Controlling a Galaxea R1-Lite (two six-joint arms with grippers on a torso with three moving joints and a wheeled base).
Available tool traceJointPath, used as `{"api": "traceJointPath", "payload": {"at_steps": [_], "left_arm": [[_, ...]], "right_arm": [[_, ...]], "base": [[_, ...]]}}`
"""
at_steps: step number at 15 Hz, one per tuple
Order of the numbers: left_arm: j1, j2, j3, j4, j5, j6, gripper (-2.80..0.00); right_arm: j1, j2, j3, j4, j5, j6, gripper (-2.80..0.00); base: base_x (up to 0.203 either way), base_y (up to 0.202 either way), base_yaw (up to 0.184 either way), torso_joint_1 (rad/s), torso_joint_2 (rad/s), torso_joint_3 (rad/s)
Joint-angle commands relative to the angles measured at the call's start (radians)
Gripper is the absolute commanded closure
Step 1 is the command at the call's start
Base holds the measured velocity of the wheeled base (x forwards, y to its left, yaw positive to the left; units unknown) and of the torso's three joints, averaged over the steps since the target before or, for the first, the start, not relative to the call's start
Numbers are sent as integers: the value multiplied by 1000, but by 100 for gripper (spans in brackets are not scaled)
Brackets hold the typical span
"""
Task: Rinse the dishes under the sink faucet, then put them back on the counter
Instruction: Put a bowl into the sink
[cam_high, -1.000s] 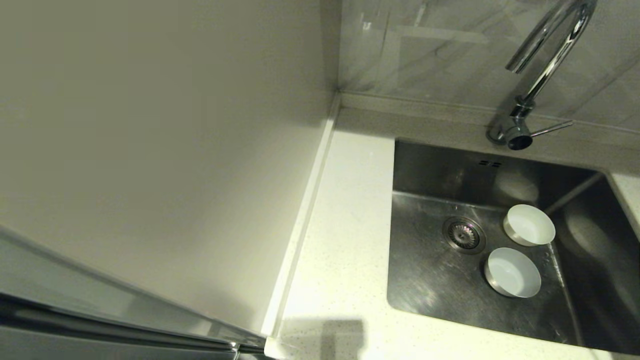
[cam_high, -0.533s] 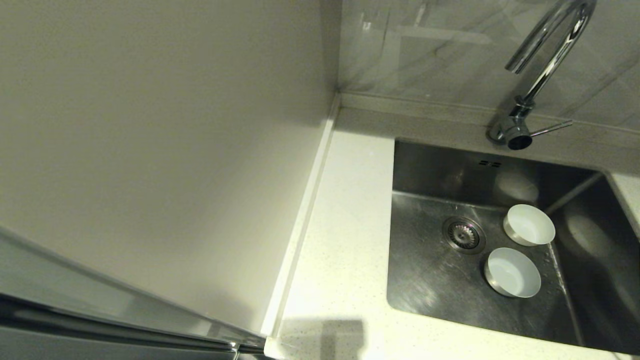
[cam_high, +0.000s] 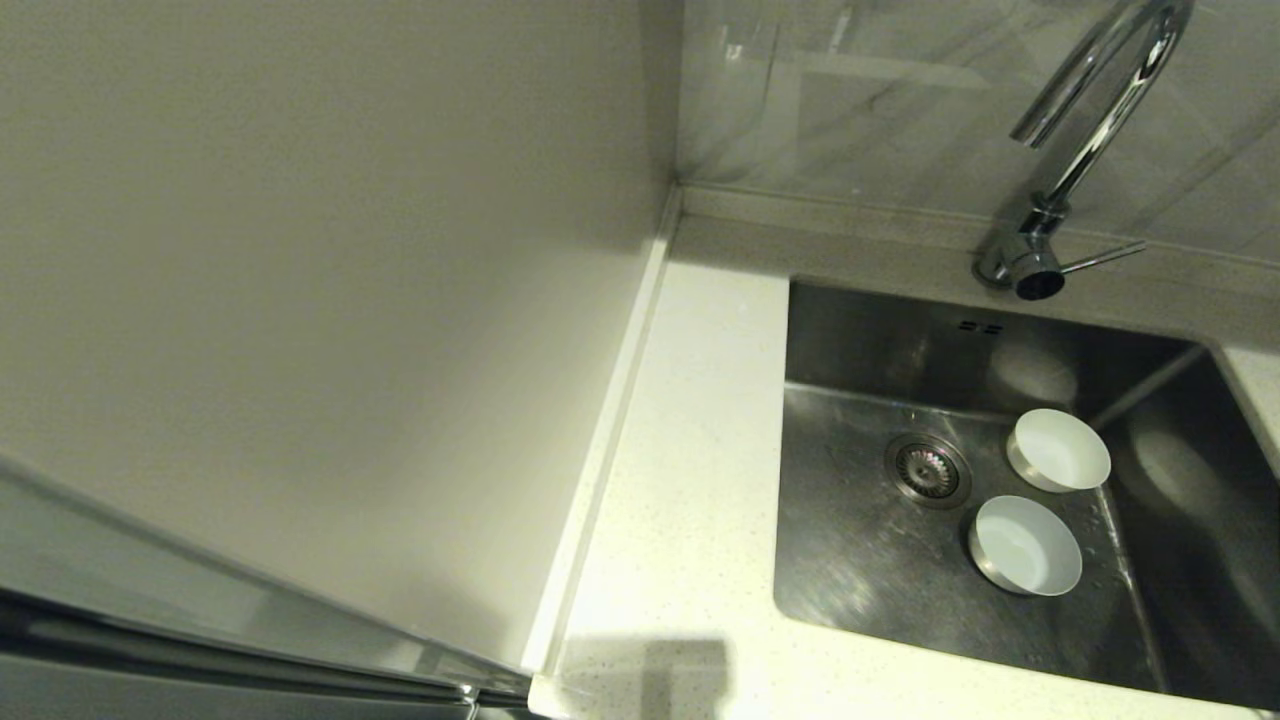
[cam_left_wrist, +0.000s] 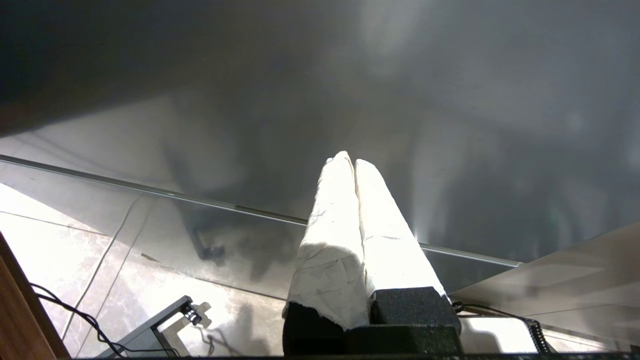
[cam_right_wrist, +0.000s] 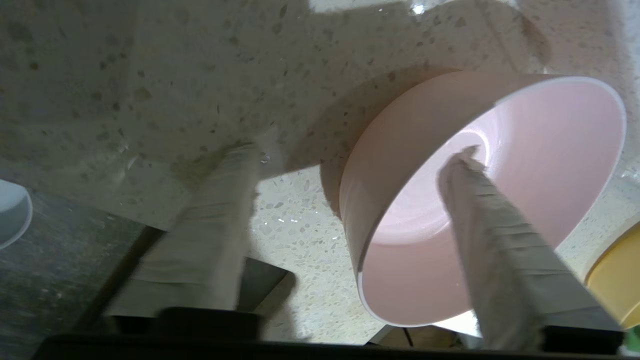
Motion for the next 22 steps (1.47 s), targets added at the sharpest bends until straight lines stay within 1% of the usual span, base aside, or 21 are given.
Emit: {"api": "traceJointPath", "payload": {"at_steps": [1, 7, 10, 11, 12, 14, 16, 18, 20, 22], "left_arm": [[0, -3, 0, -1, 0, -1, 0], [0, -3, 0, -1, 0, -1, 0], [0, -3, 0, -1, 0, -1, 0], [0, -3, 0, -1, 0, -1, 0], [0, -3, 0, -1, 0, -1, 0], [0, -3, 0, -1, 0, -1, 0], [0, -3, 0, -1, 0, 0, 0], [0, -3, 0, -1, 0, -1, 0], [0, -4, 0, -1, 0, -1, 0], [0, -3, 0, -1, 0, -1, 0]], "right_arm": [[0, -1, 19, 6, 5, -14, 0], [4, -17, 42, 6, 17, -19, 0], [38, -85, 62, 6, 35, -106, 0], [81, -126, 76, 6, 40, -119, 0], [137, -159, 86, 6, 42, -123, 0], [296, -218, 94, 6, 45, -124, 0], [510, -256, 90, -6, 42, -123, 0], [714, -274, 86, -69, 36, -124, 0], [901, -268, 87, -146, -7, -124, 0], [1049, -233, 89, -225, -71, -126, 0]], "base": [[0, 0, 0, 0, 0, 0], [0, 0, 0, 0, 0, 0], [0, 0, 0, 0, 0, 0], [0, 0, 0, 0, 0, 0], [0, 0, 0, 0, 0, 0], [0, 0, 0, 0, 0, 0], [0, 0, 0, 0, 0, 0], [0, 0, 0, 0, 0, 0], [0, 0, 0, 0, 0, 0], [0, 0, 0, 0, 0, 0]]}}
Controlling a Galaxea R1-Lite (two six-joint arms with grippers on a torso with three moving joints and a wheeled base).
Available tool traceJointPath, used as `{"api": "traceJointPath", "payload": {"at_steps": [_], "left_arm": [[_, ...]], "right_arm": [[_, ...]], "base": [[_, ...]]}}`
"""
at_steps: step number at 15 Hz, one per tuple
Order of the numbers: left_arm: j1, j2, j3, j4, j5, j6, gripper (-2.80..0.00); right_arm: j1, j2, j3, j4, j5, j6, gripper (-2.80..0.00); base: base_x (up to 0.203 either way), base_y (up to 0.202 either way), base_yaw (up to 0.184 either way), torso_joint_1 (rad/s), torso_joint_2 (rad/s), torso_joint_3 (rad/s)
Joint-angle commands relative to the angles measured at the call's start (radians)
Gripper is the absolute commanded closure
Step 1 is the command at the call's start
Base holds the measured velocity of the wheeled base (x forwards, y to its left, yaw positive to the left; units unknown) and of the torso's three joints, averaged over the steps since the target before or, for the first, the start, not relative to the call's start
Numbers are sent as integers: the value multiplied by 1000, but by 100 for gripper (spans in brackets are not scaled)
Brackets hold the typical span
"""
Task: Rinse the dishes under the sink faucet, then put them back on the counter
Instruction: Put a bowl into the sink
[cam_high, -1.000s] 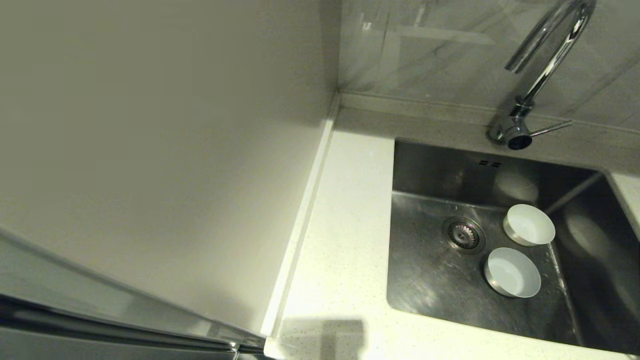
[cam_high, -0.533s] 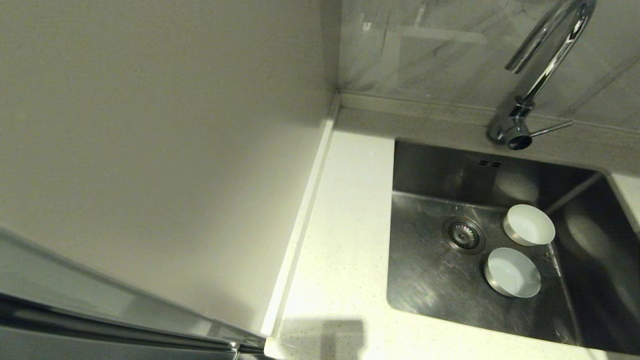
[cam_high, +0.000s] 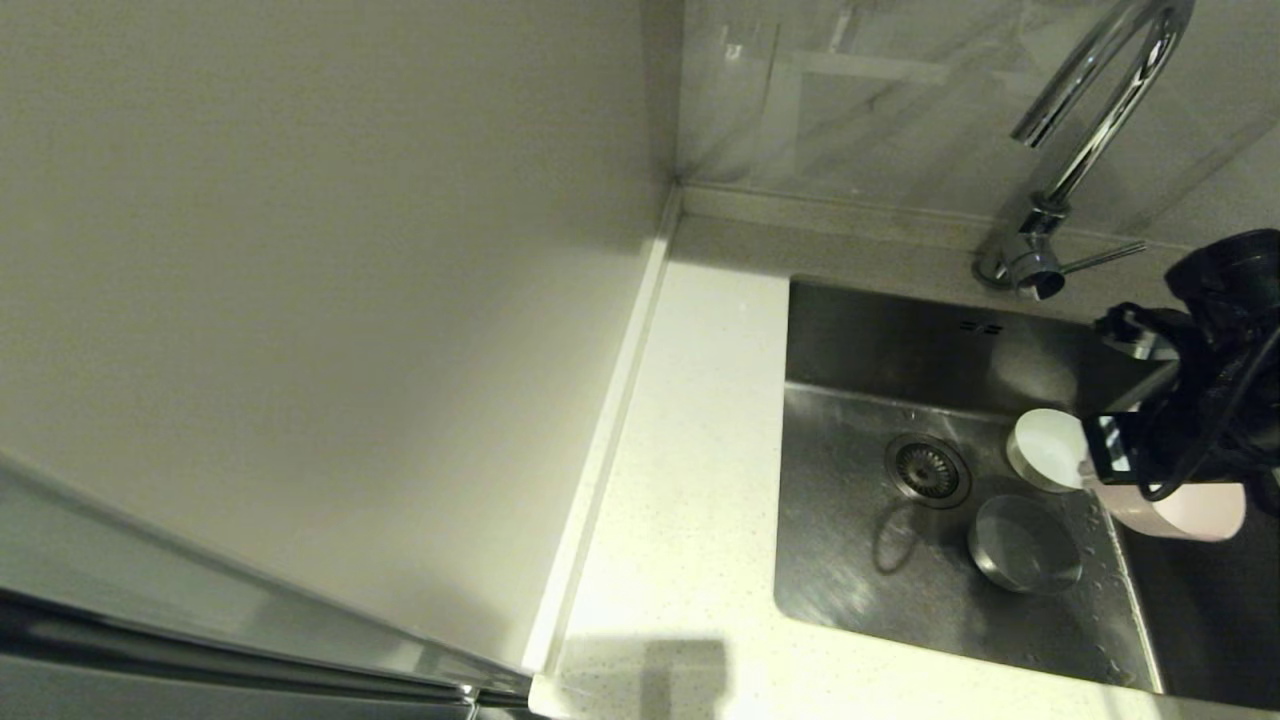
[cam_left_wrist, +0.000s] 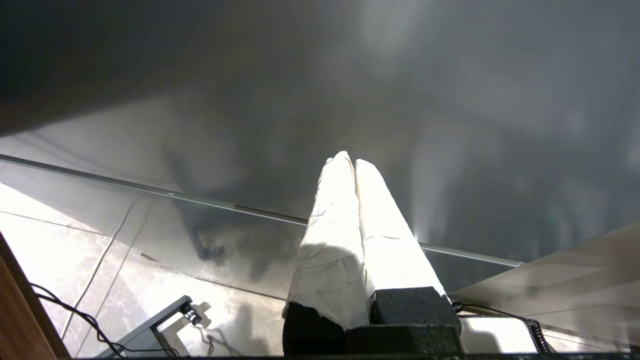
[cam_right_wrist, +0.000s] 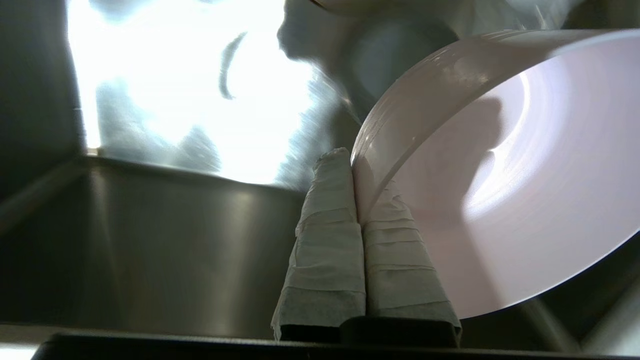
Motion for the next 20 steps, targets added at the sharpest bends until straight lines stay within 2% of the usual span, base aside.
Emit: {"api": "traceJointPath", "payload": {"at_steps": [1, 4, 8, 14, 17, 20], "left_arm": [[0, -3, 0, 0, 0, -1, 0], [-1, -3, 0, 0, 0, -1, 0], [-2, -5, 0, 0, 0, -1, 0], [0, -3, 0, 0, 0, -1, 0], [0, -3, 0, 0, 0, 0, 0], [0, -4, 0, 0, 0, -1, 0]], "right_arm": [[143, 56, 8, -86, -62, -2, 0], [249, 174, 38, -256, -197, -11, 0], [304, 329, -21, -374, -273, -32, 0], [305, 551, -113, -441, -339, -14, 0], [304, 639, -111, -481, -350, 36, 0], [304, 701, -149, -486, -352, 43, 0]], "base": [[0, 0, 0, 0, 0, 0], [0, 0, 0, 0, 0, 0], [0, 0, 0, 0, 0, 0], [0, 0, 0, 0, 0, 0], [0, 0, 0, 0, 0, 0], [0, 0, 0, 0, 0, 0]]}}
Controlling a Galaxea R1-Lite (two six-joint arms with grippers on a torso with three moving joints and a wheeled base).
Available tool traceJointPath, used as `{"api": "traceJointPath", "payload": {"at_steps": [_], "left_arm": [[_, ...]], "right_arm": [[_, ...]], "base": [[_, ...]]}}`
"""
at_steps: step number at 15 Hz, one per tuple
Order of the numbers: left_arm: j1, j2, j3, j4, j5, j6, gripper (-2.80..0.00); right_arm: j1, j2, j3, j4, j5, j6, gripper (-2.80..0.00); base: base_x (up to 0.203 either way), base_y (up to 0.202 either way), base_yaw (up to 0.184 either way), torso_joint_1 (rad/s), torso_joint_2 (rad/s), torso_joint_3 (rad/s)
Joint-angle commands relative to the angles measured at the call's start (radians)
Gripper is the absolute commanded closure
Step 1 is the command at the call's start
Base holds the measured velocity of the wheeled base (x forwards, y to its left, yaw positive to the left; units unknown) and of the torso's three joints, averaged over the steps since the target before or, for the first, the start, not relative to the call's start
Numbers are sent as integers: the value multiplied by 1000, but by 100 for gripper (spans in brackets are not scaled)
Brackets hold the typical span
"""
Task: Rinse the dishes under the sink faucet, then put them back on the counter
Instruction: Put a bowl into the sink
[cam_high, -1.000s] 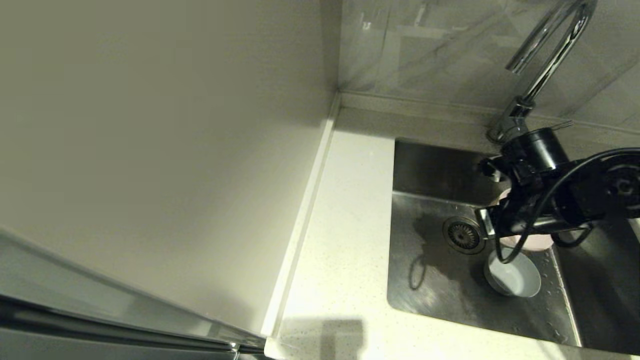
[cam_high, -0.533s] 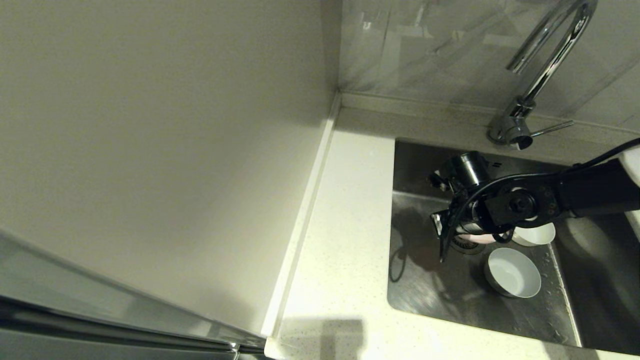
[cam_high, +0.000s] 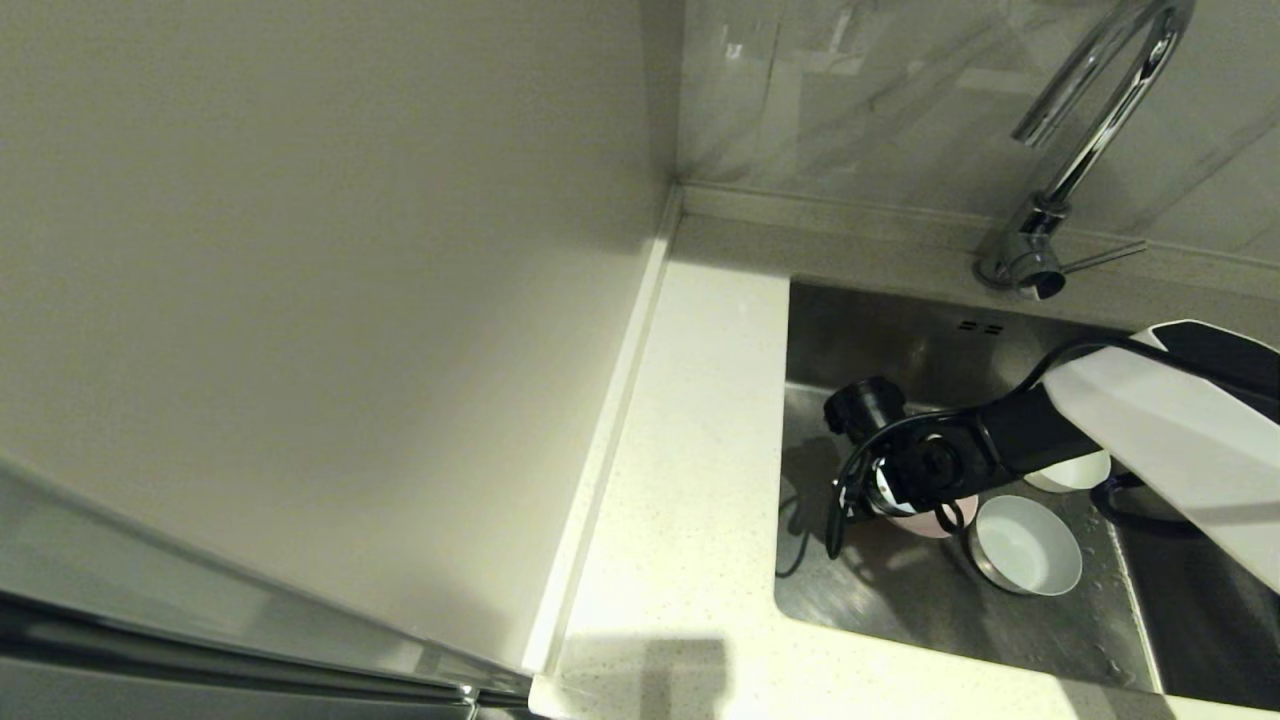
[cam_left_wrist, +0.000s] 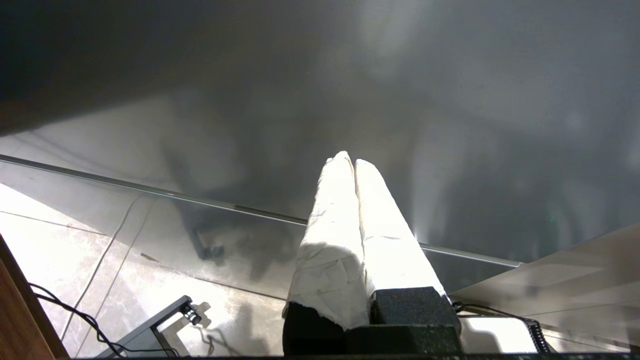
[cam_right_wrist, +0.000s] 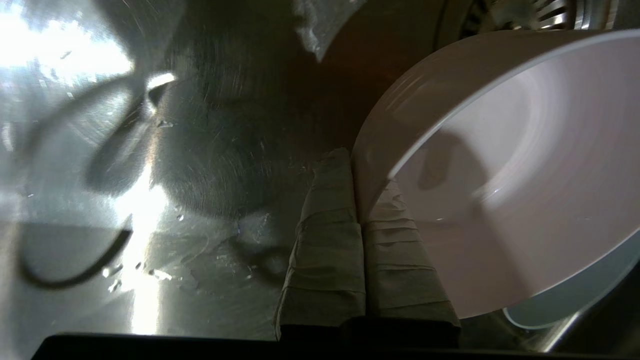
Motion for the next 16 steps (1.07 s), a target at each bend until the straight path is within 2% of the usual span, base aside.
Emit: {"api": "traceJointPath", "payload": {"at_steps": [1, 4, 5, 11, 16], "left_arm": [[0, -4, 0, 0, 0, -1, 0], [-1, -4, 0, 0, 1, 0, 0], [0, -3, 0, 0, 0, -1, 0], [0, -3, 0, 0, 0, -1, 0], [0, -3, 0, 0, 0, -1, 0]], "right_arm": [[-1, 69, -36, 2, -5, 0, 0], [-10, 105, -69, 7, -36, 1, 0], [-13, 107, -83, 8, -37, 0, -280], [-80, 53, -170, 26, -39, -2, -280], [-241, -223, -161, 210, -74, 27, -280]], "base": [[0, 0, 0, 0, 0, 0], [0, 0, 0, 0, 0, 0], [0, 0, 0, 0, 0, 0], [0, 0, 0, 0, 0, 0], [0, 0, 0, 0, 0, 0]]}}
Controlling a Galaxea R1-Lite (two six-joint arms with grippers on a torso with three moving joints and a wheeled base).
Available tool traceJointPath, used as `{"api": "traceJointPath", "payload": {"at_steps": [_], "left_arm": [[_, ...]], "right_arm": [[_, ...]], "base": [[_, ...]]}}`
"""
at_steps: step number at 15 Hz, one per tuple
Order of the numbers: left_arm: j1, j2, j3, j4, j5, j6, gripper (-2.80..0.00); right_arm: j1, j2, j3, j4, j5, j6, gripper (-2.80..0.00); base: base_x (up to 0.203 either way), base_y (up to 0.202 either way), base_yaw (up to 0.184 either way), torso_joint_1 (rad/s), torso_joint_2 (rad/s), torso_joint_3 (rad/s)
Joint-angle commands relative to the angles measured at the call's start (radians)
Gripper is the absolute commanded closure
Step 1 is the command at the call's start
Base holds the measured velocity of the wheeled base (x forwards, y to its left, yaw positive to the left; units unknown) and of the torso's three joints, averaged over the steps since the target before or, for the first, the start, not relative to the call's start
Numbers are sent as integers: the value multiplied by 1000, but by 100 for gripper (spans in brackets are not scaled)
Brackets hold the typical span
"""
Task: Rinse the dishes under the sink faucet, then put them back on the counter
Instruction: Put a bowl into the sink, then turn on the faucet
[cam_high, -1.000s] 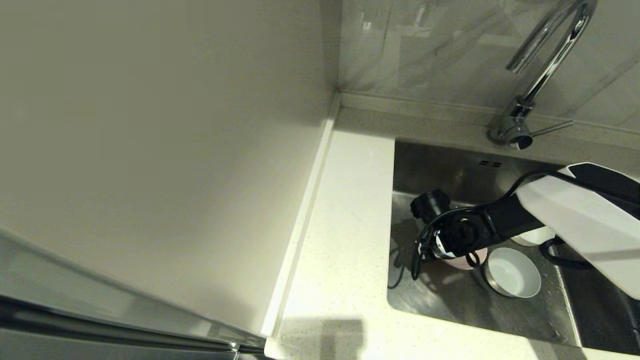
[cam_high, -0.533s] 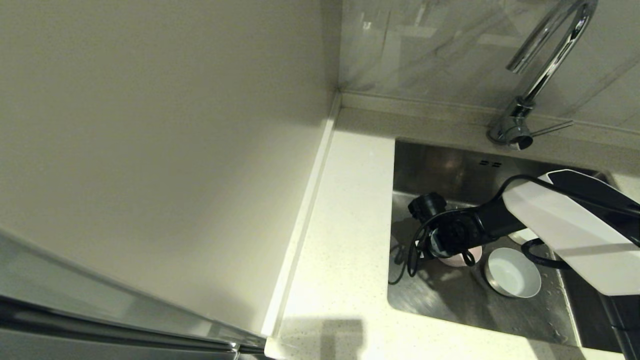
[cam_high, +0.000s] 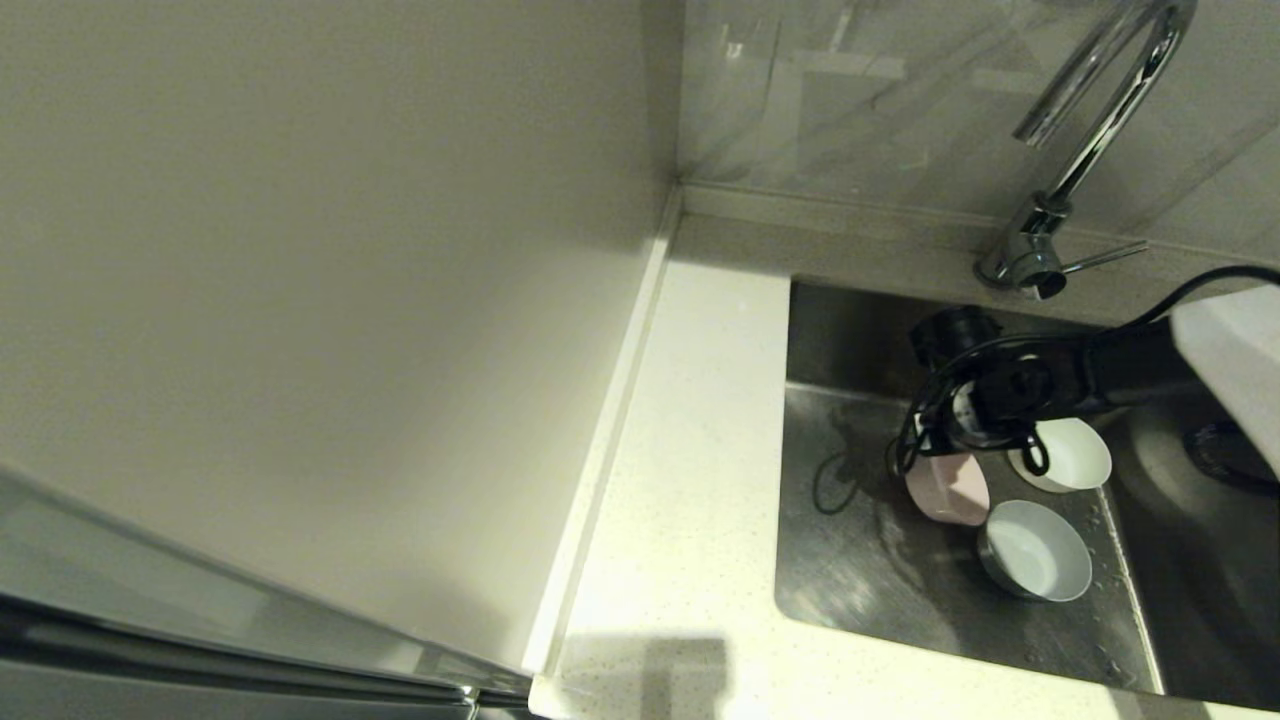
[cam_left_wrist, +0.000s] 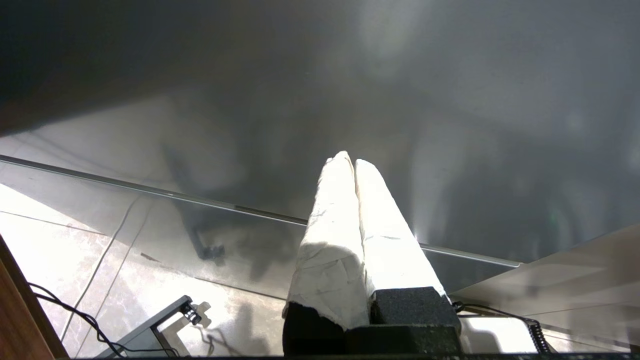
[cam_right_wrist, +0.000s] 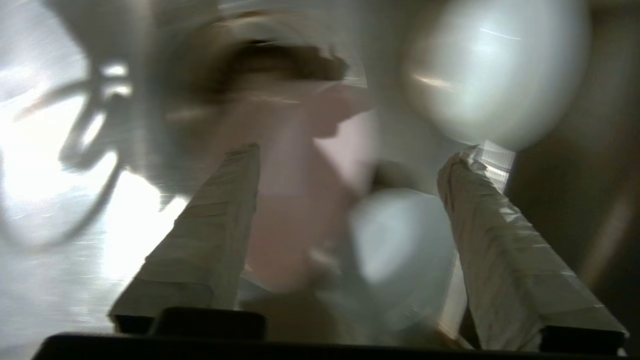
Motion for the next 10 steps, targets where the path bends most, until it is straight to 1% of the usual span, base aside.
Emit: {"api": "traceJointPath", "payload": {"at_steps": [1, 3, 4, 6, 7, 8, 10], "left_arm": [[0, -4, 0, 0, 0, -1, 0], [0, -4, 0, 0, 1, -1, 0], [0, -3, 0, 0, 0, -1, 0], [0, -4, 0, 0, 0, -1, 0], [0, -3, 0, 0, 0, 1, 0], [0, -3, 0, 0, 0, -1, 0], [0, -3, 0, 0, 0, -1, 0]], "right_arm": [[-79, -192, 18, 85, -5, 24, -280], [-178, -342, 66, 200, 28, 40, -280], [-243, -405, 90, 239, 58, 37, 0], [-367, -479, 107, 284, 130, 9, 0], [-397, -493, 82, 291, 184, -5, 0], [-413, -499, 41, 293, 218, -9, 0], [-425, -501, -40, 287, 281, 0, 0]], "base": [[0, 0, 0, 0, 0, 0], [0, 0, 0, 0, 0, 0], [0, 0, 0, 0, 0, 0], [0, 0, 0, 0, 0, 0], [0, 0, 0, 0, 0, 0], [0, 0, 0, 0, 0, 0], [0, 0, 0, 0, 0, 0]]}}
